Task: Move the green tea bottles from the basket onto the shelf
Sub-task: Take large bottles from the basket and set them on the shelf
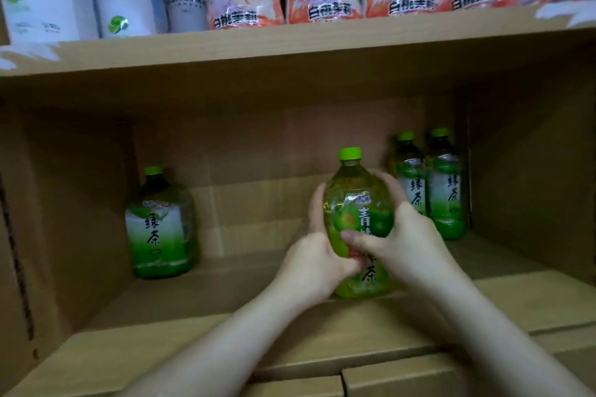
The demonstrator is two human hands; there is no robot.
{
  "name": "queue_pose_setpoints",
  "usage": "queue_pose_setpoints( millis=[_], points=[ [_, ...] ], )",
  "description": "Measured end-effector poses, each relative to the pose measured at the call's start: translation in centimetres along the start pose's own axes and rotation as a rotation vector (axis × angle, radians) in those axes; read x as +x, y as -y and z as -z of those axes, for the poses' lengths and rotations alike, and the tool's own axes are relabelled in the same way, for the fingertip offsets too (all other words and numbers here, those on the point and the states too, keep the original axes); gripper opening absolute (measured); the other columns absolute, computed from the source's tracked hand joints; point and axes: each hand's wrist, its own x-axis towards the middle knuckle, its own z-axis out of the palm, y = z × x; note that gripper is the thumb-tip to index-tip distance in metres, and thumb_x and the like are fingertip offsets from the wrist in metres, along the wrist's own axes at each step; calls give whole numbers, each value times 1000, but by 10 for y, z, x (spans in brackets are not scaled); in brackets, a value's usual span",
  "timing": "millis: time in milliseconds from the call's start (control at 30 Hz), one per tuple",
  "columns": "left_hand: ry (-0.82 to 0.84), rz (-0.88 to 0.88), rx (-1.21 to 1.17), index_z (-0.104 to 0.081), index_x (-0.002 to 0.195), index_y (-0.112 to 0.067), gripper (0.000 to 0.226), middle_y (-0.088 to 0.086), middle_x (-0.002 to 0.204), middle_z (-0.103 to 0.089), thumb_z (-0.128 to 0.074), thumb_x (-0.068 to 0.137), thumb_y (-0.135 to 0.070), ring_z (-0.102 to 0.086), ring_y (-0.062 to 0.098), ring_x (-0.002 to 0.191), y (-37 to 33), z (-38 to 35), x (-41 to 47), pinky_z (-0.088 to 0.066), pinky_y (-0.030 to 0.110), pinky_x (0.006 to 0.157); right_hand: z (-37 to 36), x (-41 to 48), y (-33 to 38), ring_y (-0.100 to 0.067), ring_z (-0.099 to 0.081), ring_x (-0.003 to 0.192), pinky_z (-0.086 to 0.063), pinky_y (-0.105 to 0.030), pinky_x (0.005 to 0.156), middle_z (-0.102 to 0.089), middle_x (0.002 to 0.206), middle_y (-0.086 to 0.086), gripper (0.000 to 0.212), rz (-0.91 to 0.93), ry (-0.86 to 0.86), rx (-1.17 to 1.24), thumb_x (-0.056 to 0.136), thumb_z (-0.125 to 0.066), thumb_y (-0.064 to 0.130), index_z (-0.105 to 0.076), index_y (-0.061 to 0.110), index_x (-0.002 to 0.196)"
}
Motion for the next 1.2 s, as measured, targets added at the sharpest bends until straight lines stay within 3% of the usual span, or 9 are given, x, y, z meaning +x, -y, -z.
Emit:
queue_pose_setpoints(
  millis=[167,400,567,700,833,967,1067,1133,1200],
  points=[
    [-57,34,-125,-9,133,-57,114,-7,124,-59,-78,45,-39,-61,19,109,20,7,22,-49,36,96,-25,19,0,-32,-56,112,-46,-39,99,-47,128,-11,98,-65,54,94,63,-84,39,-24,44,140],
    [-86,146,-115,-16,144,-38,121,-8,118,-61,-88,49,-15,-59,17,112,87,57,44,-46,42,101,-67,55,30,-20,-58,115,-46,-28,97,-63,120,5,73,15,391,170,82,-61,11,-33,43,141],
    [-235,122,-28,-17,145,-40,109,-8,126,-57,-86,64,-15,-57,16,115,117,74,37,-48,40,99,-109,66,38,-20,-62,107,-56,-43,86,-61,123,7,74,-74,498,439,81,-64,14,-32,49,139],
    [-369,-3,86,-39,141,-35,96,-1,133,-51,-87,61,-14,-54,19,120,126,83,38,-43,36,104,-126,69,32,-1,-58,92,-55,-30,64,-59,113,21,62,-136,496,627,87,-65,14,-40,51,129],
    [-415,6,166,-38,141,-38,92,3,126,-53,-83,66,-12,-55,20,116,130,86,34,-36,21,97,-138,70,33,-9,-58,102,-56,-34,74,-56,116,12,67,-160,482,713,84,-66,8,-43,53,128],
    [-401,52,346,-26,144,-41,90,9,128,-52,-78,74,-20,-56,30,114,122,84,32,-44,34,94,-137,67,31,-18,-56,114,-56,-35,86,-52,122,3,86,-99,469,642,73,-73,6,-37,53,137],
    [-363,72,366,-22,143,-42,91,11,129,-52,-78,74,-22,-56,33,114,117,85,30,-47,39,94,-123,62,31,-6,-57,92,-52,-10,70,-50,101,23,81,-49,511,579,84,-64,-5,-30,32,147],
    [-366,69,330,-28,143,-38,87,11,127,-53,-78,73,-21,-55,30,115,116,87,29,-44,35,96,-114,56,36,-7,-55,99,-48,-3,65,-52,115,14,75,-8,530,472,86,-62,-3,-33,29,147],
    [-424,74,265,-43,137,-29,70,11,122,-55,-75,76,-20,-56,27,111,111,91,30,-43,32,96,-100,47,43,-12,-56,104,-50,-7,71,-52,124,1,64,10,484,391,85,-63,-1,-45,27,139]
  ],
)
